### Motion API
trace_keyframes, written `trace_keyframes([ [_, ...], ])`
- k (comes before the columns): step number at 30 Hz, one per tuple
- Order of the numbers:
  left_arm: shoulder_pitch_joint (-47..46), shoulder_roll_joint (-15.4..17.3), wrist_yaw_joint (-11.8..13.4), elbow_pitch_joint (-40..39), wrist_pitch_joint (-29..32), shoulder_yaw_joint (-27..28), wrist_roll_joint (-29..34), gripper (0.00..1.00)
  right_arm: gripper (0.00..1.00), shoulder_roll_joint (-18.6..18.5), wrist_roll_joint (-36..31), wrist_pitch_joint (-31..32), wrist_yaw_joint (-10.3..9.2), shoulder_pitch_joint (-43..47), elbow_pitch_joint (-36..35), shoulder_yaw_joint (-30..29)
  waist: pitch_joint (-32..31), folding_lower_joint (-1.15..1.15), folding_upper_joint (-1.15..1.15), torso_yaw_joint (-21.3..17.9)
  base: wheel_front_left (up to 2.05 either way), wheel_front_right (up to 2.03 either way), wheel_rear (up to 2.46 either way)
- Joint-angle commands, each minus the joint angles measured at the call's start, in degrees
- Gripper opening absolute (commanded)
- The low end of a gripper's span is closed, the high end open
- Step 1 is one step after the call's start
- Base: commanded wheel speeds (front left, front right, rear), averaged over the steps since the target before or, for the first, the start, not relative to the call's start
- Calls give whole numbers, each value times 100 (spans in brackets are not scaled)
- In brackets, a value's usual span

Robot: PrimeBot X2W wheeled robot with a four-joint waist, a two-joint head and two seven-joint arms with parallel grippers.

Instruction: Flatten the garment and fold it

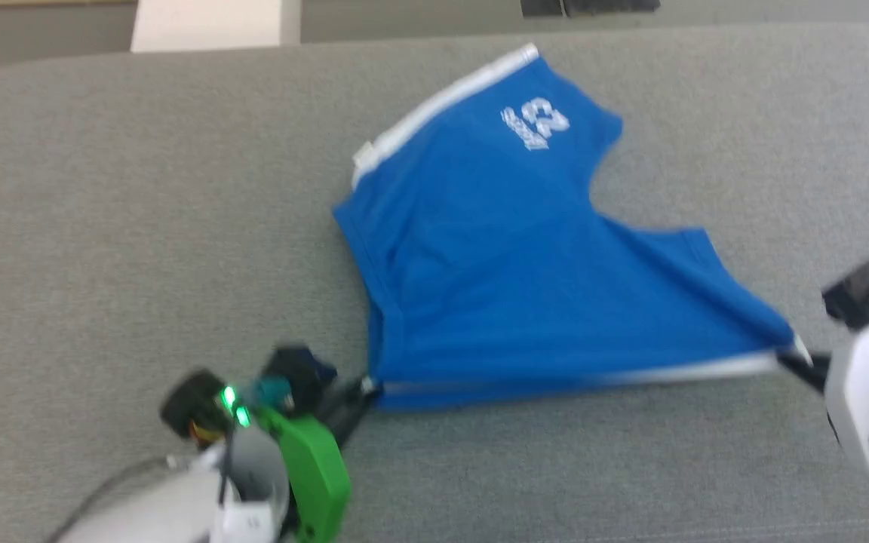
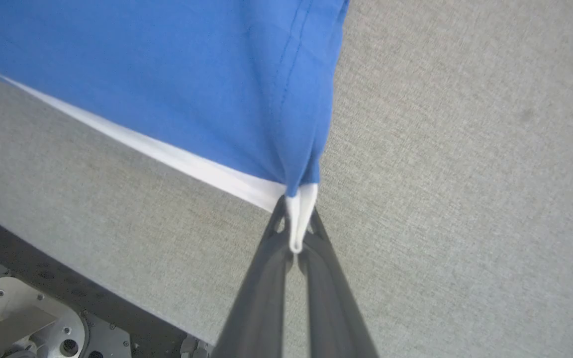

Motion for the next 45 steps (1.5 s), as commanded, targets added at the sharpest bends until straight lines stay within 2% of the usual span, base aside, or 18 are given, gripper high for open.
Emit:
trace_keyframes([
  [1,178,122,110,24,-20,-21,-47,0,0,-194,-17,118,-35,259,11,-132,-180,1,0,100,0,0,0],
  [5,530,110,203,-178,-7,-245,-54,0,0,-400,-43,505,-35,1094,-357,-531,-267,1,0,125,0,0,0],
  [10,778,132,219,-343,50,-431,-47,0,0,-483,-72,860,-35,1958,-745,-1106,-283,1,0,160,0,0,0],
  [14,786,91,205,-397,84,-475,-20,0,0,-395,-231,965,-35,2326,-1060,-1639,-213,1,0,199,0,0,0],
  [19,492,-4,161,-427,79,-376,99,0,0,-139,-342,1044,-35,2265,-1530,-2303,-31,1,0,298,0,0,0],
  [26,-112,-99,113,-677,168,-94,191,0,0,86,-249,1511,-35,1656,-2067,-2947,346,1,0,564,0,0,0],
  [31,-552,-193,23,-846,309,51,239,0,0,265,-102,1944,-35,902,-2118,-3141,672,1,0,789,0,0,0],
  [37,-1162,-424,-122,-801,441,235,309,0,0,455,-249,2504,-35,-283,-1785,-3006,1210,1,0,1089,0,0,0],
  [38,-1464,-581,-172,-664,450,369,308,0,0,519,-413,2768,-35,-942,-1516,-2817,1526,1,0,1239,0,0,0],
  [45,-2036,-918,-417,-156,451,466,377,0,0,681,-814,3109,-35,-2225,-765,-2306,2127,1,0,1507,0,0,0],
])
